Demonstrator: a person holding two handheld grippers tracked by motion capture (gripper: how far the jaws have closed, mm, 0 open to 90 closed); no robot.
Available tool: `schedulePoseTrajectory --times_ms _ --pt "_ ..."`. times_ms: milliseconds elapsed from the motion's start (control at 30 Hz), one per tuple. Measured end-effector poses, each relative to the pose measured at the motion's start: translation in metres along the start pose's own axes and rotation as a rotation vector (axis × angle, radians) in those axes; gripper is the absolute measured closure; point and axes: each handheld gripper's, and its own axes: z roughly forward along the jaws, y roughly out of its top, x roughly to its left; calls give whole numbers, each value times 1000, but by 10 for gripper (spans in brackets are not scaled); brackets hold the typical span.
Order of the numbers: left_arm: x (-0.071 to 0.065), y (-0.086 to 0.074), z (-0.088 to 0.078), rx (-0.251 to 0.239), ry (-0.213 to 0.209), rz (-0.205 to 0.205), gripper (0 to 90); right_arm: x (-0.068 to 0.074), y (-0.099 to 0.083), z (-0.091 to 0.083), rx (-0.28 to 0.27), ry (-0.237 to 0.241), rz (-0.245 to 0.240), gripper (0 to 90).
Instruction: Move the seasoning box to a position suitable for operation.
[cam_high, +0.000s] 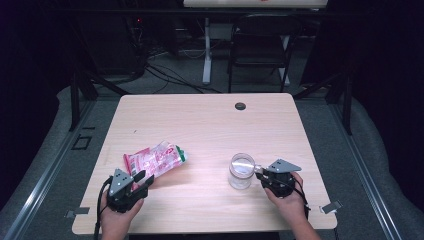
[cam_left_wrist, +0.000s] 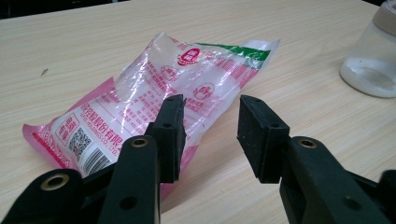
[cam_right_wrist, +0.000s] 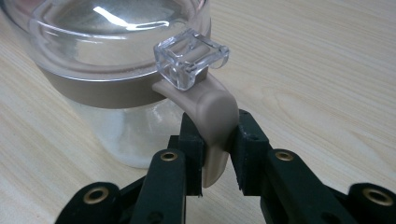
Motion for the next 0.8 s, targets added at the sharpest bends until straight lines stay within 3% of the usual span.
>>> schedulePoseTrajectory --times_ms 533,800 --pt "-14 3 9 -3 -40 56 610 10 0 -3 0 33 -33 756" --pt "-20 4 14 5 -63 74 609 20 -1 -2 -5 89 -69 756"
